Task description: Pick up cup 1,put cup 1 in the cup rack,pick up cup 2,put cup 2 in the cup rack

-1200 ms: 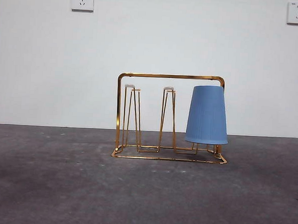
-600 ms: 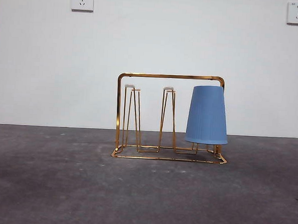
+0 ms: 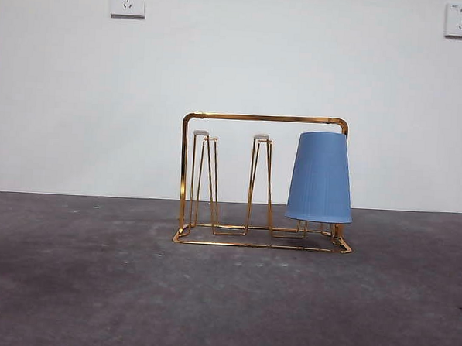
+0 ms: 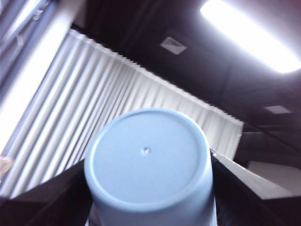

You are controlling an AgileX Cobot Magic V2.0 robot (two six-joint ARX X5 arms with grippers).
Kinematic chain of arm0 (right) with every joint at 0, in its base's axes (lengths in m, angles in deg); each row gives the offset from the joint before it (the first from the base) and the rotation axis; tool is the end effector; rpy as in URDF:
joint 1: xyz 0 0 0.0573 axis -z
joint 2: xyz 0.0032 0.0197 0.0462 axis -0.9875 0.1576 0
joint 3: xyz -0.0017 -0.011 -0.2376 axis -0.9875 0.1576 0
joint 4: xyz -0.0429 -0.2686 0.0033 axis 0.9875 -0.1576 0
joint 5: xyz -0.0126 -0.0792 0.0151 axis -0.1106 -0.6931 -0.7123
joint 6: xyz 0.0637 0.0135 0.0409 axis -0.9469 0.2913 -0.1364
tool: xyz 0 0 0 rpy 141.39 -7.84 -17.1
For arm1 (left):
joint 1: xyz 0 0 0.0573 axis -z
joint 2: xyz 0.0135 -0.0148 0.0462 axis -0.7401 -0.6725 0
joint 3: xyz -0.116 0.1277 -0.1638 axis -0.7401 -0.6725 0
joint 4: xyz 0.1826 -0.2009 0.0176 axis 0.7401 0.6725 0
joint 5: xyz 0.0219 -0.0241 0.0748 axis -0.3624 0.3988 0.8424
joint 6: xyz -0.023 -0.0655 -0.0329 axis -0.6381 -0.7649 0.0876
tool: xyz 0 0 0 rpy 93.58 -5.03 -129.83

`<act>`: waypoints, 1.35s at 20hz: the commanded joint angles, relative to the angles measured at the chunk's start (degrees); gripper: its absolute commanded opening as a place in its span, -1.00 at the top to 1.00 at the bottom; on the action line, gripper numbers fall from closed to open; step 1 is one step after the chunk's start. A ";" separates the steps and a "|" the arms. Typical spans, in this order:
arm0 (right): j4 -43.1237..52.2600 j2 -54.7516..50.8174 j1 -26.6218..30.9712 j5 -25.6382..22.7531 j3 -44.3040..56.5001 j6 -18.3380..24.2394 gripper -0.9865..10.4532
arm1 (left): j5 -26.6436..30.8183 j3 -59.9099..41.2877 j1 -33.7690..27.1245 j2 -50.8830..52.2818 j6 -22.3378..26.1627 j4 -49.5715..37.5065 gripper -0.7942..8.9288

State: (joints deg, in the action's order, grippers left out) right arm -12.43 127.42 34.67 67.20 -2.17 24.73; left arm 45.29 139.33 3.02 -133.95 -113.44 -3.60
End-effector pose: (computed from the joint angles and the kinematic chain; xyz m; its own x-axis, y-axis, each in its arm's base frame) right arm 0.0962 0.0824 0.4719 0.8219 0.5683 -0.0386 -0.5459 0.7667 -0.3379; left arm 0.2121 -0.3161 0.4628 -0.0622 -0.8386 0.5412 0.8874 -0.2947 -0.3546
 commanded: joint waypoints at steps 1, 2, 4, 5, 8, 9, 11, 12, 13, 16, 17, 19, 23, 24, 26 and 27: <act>-2.91 -0.87 0.09 -1.49 0.24 -1.77 0.49 | -1.36 -0.13 -2.36 2.08 1.55 3.26 0.85; -4.44 -1.05 0.09 -1.90 0.24 -2.14 0.49 | -1.64 -0.13 -3.17 2.91 3.43 5.81 0.85; -7.19 -1.64 0.09 -3.10 0.24 -3.04 0.49 | -0.81 -0.13 -4.57 5.07 8.50 12.33 0.85; -8.68 -1.86 0.09 -3.80 0.24 -3.56 0.49 | 0.46 -0.13 -5.20 6.54 11.98 17.00 0.85; -12.59 -2.54 0.09 -5.55 0.24 -5.95 0.50 | 8.35 -0.13 -6.32 11.72 24.81 34.25 0.85; -13.77 -2.62 0.09 -5.60 0.24 -6.47 0.50 | 13.11 -0.13 -6.34 13.66 29.62 40.59 0.85; -15.87 -2.91 0.09 -5.88 0.24 -7.85 0.50 | 22.67 -0.13 -6.32 16.96 37.55 51.10 0.85; -16.72 -2.91 0.09 -5.86 0.24 -8.63 0.50 | 27.67 -0.13 -6.32 18.45 40.57 55.63 0.85; -17.46 -2.91 0.09 -5.84 0.24 -9.33 0.50 | 31.43 -0.13 -6.32 19.43 42.38 58.95 0.85; -19.45 -2.89 0.09 -5.79 0.24 -11.69 0.51 | 40.17 -0.13 -6.32 21.38 45.51 66.90 0.85; -19.98 -2.89 0.09 -5.70 0.24 -12.61 0.51 | 42.01 -0.13 -6.32 21.59 45.62 69.02 0.85; -21.11 -2.89 0.09 -4.39 0.24 -14.08 0.51 | 44.89 -0.13 -6.34 21.62 46.51 71.97 0.85; -23.45 -2.89 0.09 -2.27 0.24 -16.81 0.51 | 49.48 -0.15 -6.34 19.43 48.76 72.83 0.85; -24.00 -2.89 0.09 -2.27 0.24 -16.81 0.51 | 49.59 -0.15 -6.34 18.43 48.78 72.22 0.85; -24.72 -2.89 0.09 -2.27 0.24 -16.96 0.51 | 51.17 -0.15 -6.43 16.55 49.42 71.30 0.85; -25.22 -2.89 0.09 -2.27 0.24 -17.73 0.51 | 52.28 -0.15 -6.75 15.30 49.64 71.06 0.85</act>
State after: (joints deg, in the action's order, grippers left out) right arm -37.78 124.73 34.71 64.88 -2.17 8.71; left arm 96.87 139.33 -3.47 -117.63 -65.35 68.09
